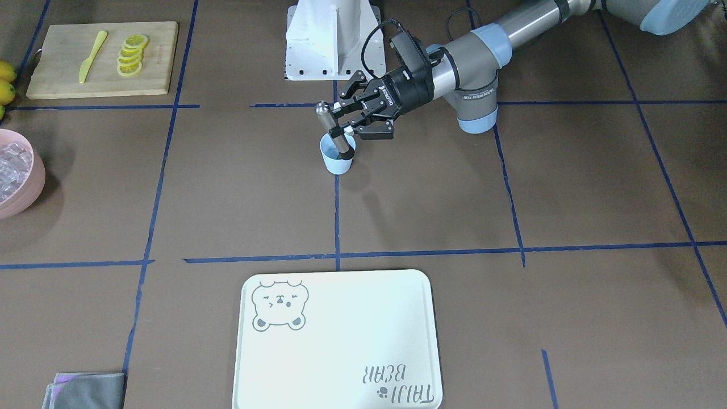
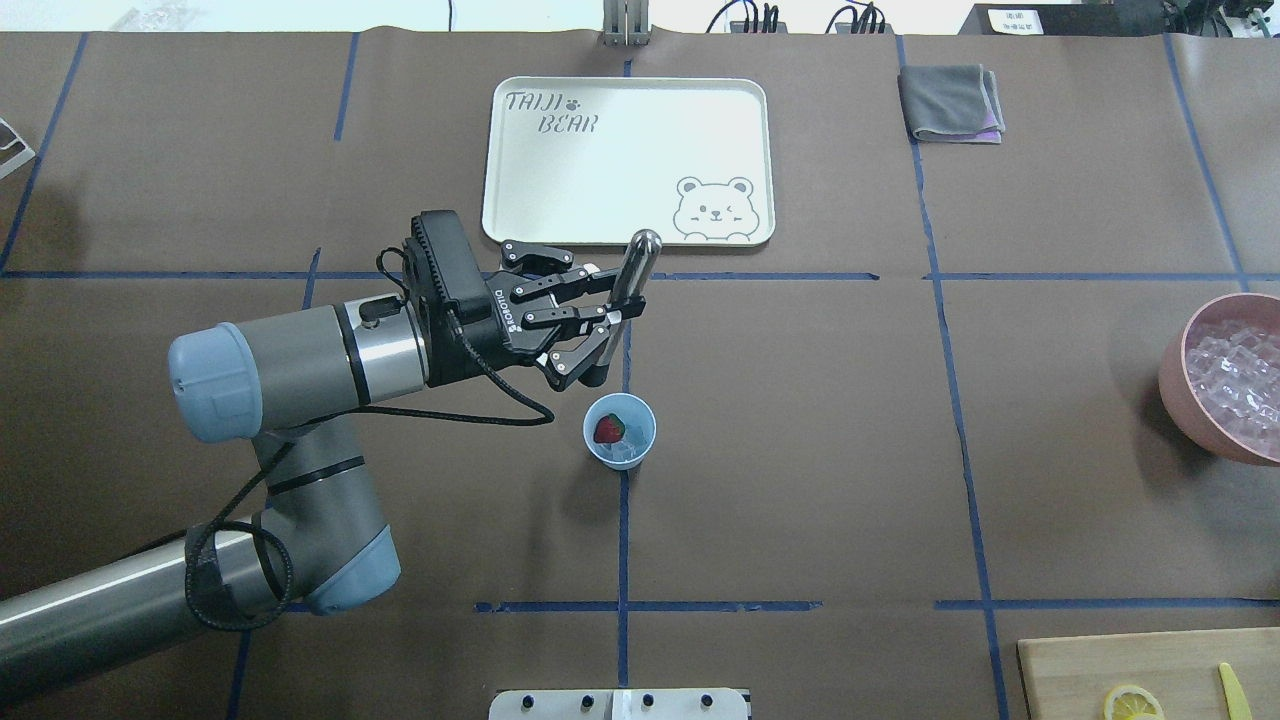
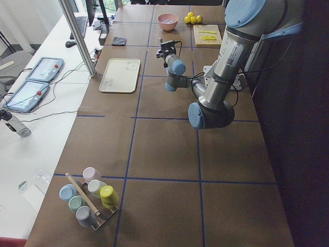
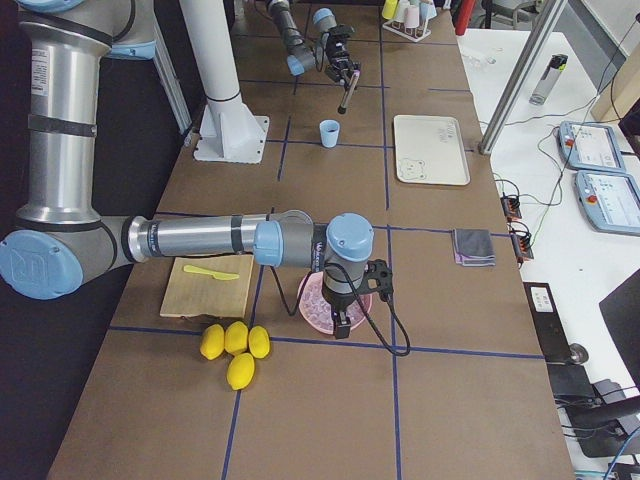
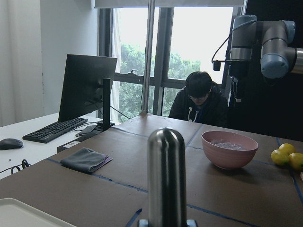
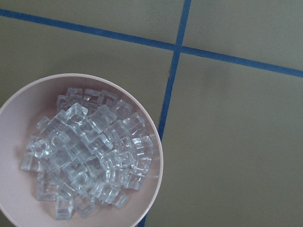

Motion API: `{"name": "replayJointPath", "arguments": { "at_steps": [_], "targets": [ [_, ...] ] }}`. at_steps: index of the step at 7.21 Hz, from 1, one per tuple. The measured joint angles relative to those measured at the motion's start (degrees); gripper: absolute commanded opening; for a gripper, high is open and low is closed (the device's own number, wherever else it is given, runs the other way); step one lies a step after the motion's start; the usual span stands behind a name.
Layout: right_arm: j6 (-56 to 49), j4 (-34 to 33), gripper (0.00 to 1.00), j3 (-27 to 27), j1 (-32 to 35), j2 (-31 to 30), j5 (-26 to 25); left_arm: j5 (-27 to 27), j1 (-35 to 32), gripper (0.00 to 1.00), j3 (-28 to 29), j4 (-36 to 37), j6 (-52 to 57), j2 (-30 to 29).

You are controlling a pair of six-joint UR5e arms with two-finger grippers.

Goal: Mash ice and strawberries in cup
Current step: 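Carry the steel rod with the left gripper over the cup, then push the steel rod down into the cup to mash the contents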

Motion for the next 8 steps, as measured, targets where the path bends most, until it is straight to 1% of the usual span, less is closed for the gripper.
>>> {"name": "replayJointPath", "arguments": {
  "at_steps": [2,3,5,8],
  "targets": [
    [0.00,0.02,0.99,0.00,0.00,0.05,-0.03,3.41,3.20,0.00,1.39,-4.88,-0.01,-0.14],
    [0.00,0.06,0.99,0.00,0.00,0.08,-0.03,4.17,4.00,0.00,1.50,-6.28,-0.01,-0.15],
    [0.00,0.07,0.99,0.00,0.00,0.09,-0.03,4.66,4.38,0.00,1.71,-7.18,-0.02,0.04],
    [-0.06,0.06,0.99,0.00,0.00,0.09,-0.05,5.80,5.38,0.00,4.96,-7.72,0.35,-0.03]
  ]
}}
